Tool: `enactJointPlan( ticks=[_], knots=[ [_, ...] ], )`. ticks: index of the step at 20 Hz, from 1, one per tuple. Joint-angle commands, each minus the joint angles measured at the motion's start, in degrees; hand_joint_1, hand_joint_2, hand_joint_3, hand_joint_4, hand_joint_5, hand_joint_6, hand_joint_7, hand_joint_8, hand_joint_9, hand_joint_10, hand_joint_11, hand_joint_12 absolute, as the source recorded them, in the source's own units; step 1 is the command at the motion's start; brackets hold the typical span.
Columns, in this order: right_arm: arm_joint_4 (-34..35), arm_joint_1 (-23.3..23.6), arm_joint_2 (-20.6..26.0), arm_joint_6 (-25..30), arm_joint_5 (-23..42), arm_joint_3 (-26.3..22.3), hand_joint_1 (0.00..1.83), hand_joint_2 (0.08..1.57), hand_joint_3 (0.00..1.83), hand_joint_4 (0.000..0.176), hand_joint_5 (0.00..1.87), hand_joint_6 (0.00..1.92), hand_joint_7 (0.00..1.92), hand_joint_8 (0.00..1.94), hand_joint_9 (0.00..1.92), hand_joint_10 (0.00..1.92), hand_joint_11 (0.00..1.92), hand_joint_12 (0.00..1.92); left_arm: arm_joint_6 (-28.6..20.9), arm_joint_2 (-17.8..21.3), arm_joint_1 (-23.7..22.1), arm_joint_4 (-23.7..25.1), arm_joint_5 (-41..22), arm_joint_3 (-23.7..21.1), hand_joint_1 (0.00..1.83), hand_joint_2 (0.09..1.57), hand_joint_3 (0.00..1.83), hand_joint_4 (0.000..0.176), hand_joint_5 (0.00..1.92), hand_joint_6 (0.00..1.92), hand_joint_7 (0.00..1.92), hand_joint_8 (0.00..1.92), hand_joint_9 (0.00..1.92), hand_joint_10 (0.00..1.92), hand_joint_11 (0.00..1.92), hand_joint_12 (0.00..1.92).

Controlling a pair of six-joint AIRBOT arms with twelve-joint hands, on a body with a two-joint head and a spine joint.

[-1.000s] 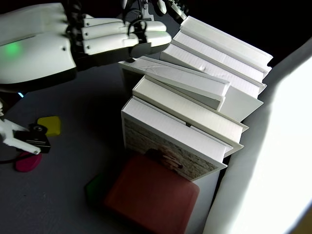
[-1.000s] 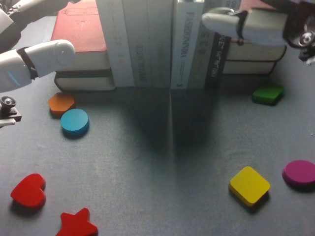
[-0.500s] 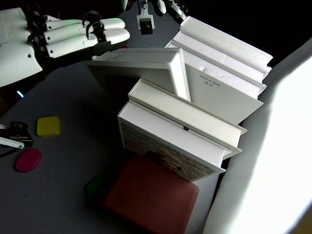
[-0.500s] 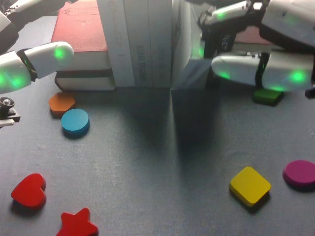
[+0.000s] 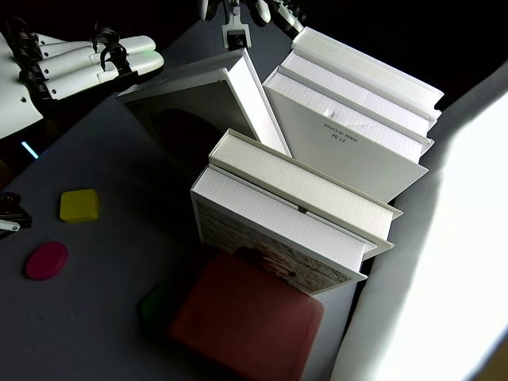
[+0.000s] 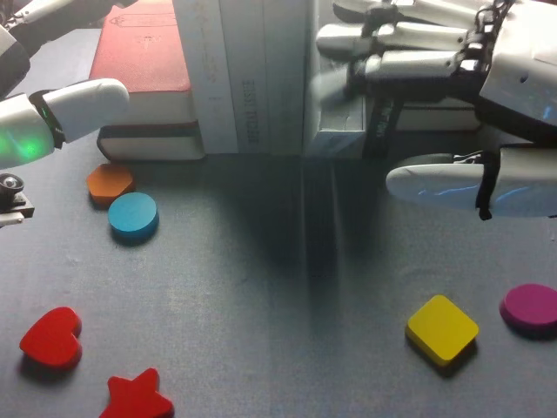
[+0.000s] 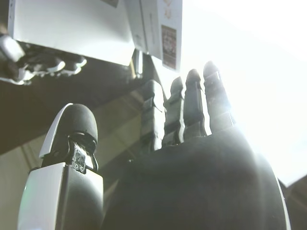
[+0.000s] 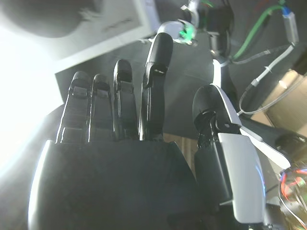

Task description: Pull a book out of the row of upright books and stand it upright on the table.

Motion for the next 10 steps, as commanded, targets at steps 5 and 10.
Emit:
enactJointPlan(
  ticks=[5,10],
  knots=[
    [2.6,3.19,0.37,0.18,5.49,1.29,0.71,1.17,0.0,0.074,0.0,0.0,0.0,0.0,0.0,0.0,0.0,0.0,-0.12,0.23,-0.39,-2.29,-6.94,-0.02,0.31,1.34,0.0,0.071,0.23,0.01,0.05,0.0,0.0,0.0,0.0,0.0],
    [1.3,4.54,2.08,0.12,2.61,1.88,1.04,1.08,0.0,0.138,0.0,0.0,0.0,0.0,0.0,0.0,0.0,0.0,-0.07,0.13,-0.31,-2.42,-6.94,0.11,0.29,1.34,0.0,0.076,0.21,0.0,0.04,0.0,0.0,0.0,0.0,0.0]
  ],
)
